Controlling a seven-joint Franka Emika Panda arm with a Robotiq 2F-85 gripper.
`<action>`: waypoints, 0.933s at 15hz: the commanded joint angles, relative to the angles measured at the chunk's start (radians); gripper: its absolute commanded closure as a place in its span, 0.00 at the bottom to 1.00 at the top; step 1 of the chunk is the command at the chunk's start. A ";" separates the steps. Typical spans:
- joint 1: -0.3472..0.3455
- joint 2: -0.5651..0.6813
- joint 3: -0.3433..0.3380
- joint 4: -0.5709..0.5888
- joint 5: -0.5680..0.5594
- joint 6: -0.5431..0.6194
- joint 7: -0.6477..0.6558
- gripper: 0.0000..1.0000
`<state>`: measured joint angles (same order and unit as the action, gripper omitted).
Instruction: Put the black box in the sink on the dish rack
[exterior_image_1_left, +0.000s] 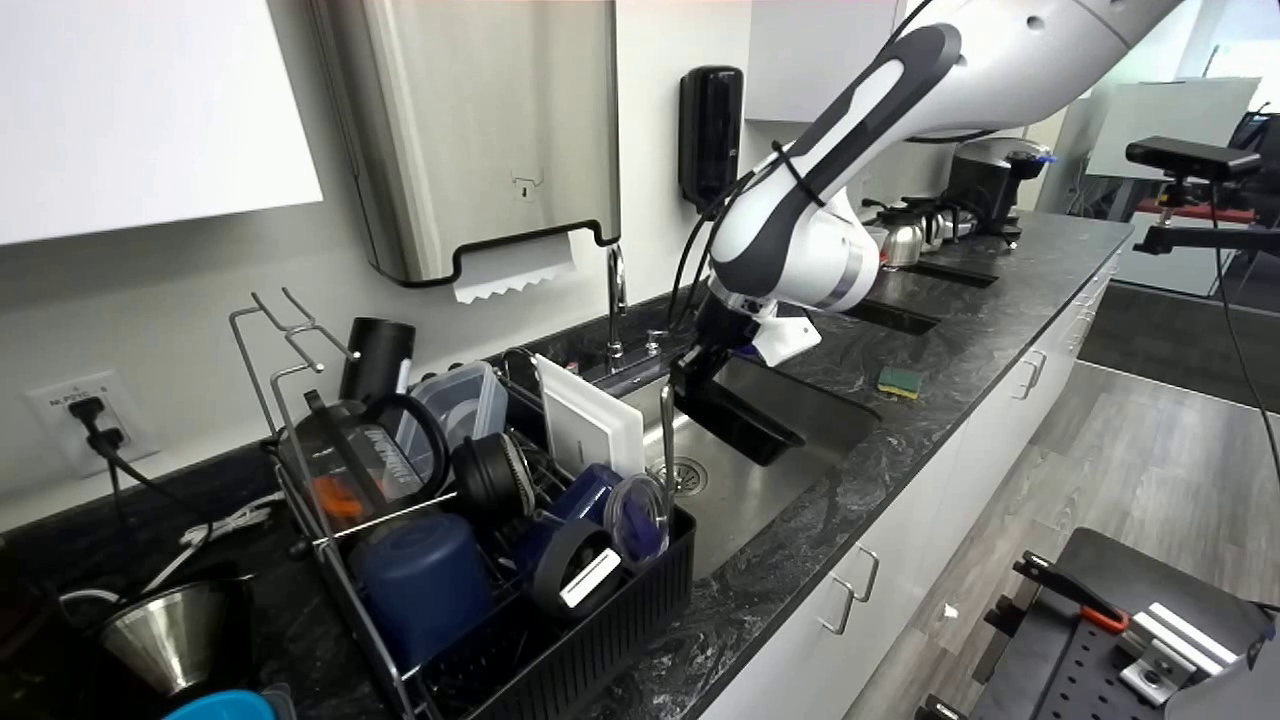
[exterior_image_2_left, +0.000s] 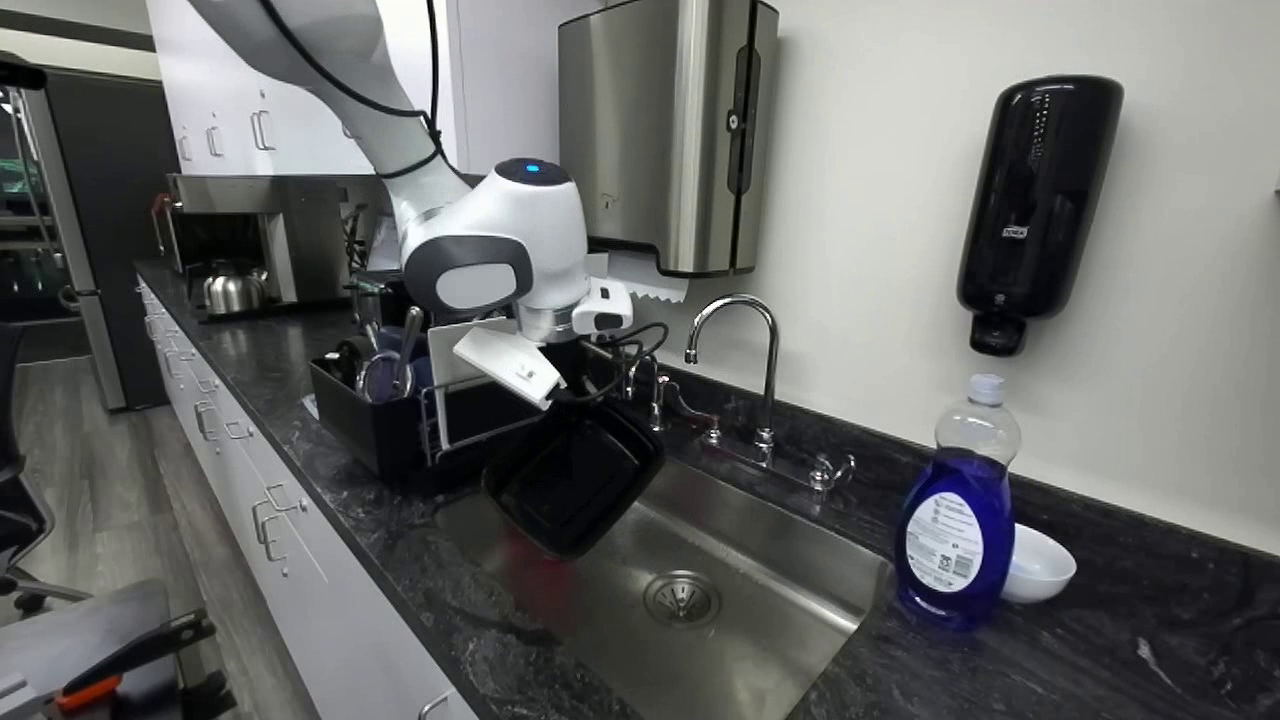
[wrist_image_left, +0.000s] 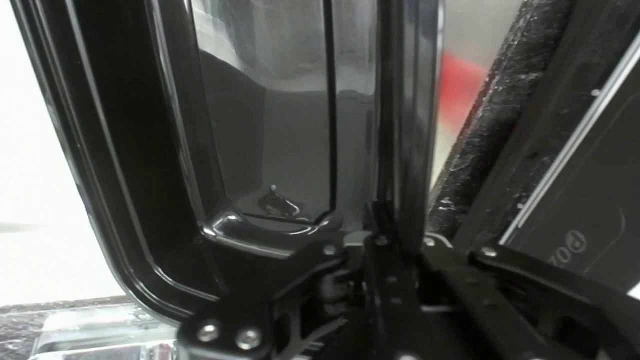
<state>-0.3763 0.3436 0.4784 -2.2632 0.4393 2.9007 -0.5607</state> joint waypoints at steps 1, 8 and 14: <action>-0.172 -0.014 0.165 -0.011 0.160 -0.064 -0.235 0.99; -0.238 -0.051 0.153 0.002 0.382 -0.272 -0.523 0.99; -0.020 -0.126 -0.139 0.025 0.539 -0.549 -0.673 0.99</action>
<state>-0.5209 0.2552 0.4865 -2.2464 0.9151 2.4605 -1.1729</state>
